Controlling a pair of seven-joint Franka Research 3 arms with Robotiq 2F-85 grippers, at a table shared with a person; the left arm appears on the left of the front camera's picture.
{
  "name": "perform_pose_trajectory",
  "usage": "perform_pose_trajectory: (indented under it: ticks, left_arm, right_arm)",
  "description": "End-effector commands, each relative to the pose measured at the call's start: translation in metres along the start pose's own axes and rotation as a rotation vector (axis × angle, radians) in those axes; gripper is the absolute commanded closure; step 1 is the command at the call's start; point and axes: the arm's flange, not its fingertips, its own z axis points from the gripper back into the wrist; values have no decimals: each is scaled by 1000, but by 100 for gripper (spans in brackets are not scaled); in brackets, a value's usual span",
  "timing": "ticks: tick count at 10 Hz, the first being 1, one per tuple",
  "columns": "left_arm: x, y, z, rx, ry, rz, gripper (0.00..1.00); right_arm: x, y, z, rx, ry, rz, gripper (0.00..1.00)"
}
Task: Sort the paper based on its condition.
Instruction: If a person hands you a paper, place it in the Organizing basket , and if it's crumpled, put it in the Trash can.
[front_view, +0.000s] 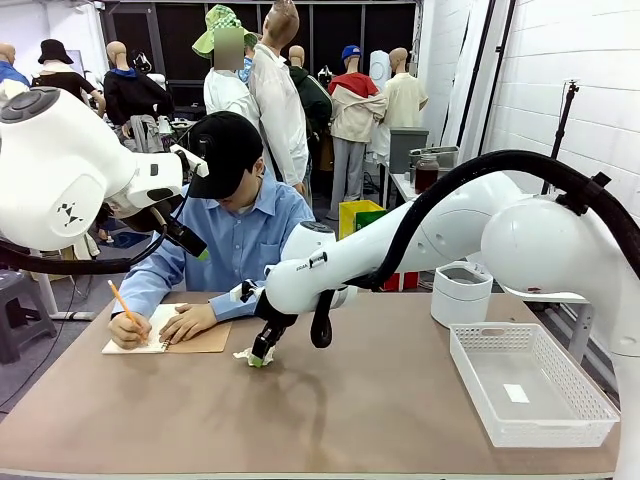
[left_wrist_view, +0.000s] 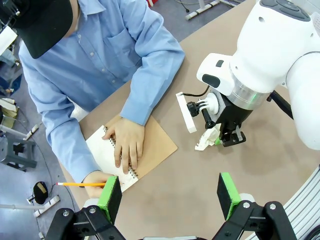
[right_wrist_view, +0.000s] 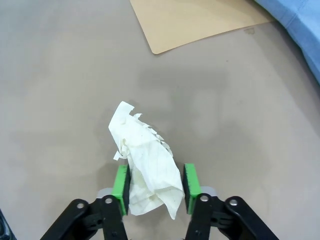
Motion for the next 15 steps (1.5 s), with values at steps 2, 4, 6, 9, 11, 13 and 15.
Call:
perform_pose_trajectory:
  ticks: [2, 4, 6, 9, 11, 13, 15]
  left_arm:
    - [0, 0, 0, 1, -1, -3, 0]
    - [0, 0, 0, 1, -1, -3, 0]
    - [0, 0, 0, 1, -1, -3, 0]
    - [0, 0, 0, 1, -1, -3, 0]
    - [0, 0, 0, 1, -1, -3, 0]
    - [0, 0, 0, 1, -1, -3, 0]
    - [0, 0, 0, 1, -1, -3, 0]
  right_arm:
    - [6, 0, -2, -19, 34, -19, 100]
    - [7, 1, -1, -26, 24, -14, 100]
    - [4, 2, 6, -50, 16, -13, 100]
    - [-5, -2, 27, -74, -13, -49, 100]
    - [-19, -13, 81, -175, -28, -164, 100]
    - [-38, -30, 133, -270, -59, -329, 100]
    - [-57, -45, 173, -341, -59, -471, 100]
